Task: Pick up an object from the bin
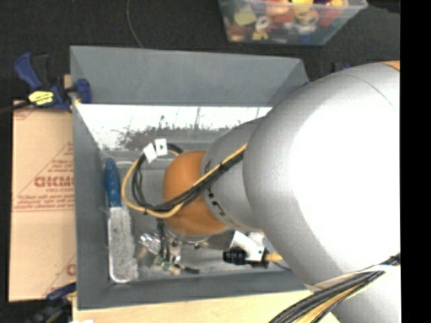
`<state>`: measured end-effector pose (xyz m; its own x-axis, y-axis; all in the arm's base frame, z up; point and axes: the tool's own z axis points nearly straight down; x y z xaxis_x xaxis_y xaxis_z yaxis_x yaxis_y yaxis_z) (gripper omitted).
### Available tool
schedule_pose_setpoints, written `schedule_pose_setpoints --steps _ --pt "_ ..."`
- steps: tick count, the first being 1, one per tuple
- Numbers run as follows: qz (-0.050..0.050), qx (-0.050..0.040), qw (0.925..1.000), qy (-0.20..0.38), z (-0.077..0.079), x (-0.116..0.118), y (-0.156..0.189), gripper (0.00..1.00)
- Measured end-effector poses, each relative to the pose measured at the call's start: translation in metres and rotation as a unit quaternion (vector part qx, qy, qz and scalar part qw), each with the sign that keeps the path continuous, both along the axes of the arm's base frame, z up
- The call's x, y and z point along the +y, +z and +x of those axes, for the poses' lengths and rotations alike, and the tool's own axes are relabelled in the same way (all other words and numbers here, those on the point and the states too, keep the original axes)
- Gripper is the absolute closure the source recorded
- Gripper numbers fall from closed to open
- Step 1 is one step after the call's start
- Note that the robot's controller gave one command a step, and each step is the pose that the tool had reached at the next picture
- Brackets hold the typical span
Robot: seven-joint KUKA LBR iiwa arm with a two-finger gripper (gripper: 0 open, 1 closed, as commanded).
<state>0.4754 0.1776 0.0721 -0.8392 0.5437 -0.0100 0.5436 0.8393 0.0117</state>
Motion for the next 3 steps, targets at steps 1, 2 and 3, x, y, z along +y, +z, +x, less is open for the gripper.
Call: schedule_pose_setpoints --steps 1,2,3 --pt "-0.002 0.0074 1.0 0.0 -0.004 -0.001 0.015 1.0" --pt "-0.001 0.0027 1.0 0.001 -0.001 -0.001 0.046 1.0" --pt "-0.001 0.0028 1.0 0.002 -0.001 -0.002 0.059 1.0"
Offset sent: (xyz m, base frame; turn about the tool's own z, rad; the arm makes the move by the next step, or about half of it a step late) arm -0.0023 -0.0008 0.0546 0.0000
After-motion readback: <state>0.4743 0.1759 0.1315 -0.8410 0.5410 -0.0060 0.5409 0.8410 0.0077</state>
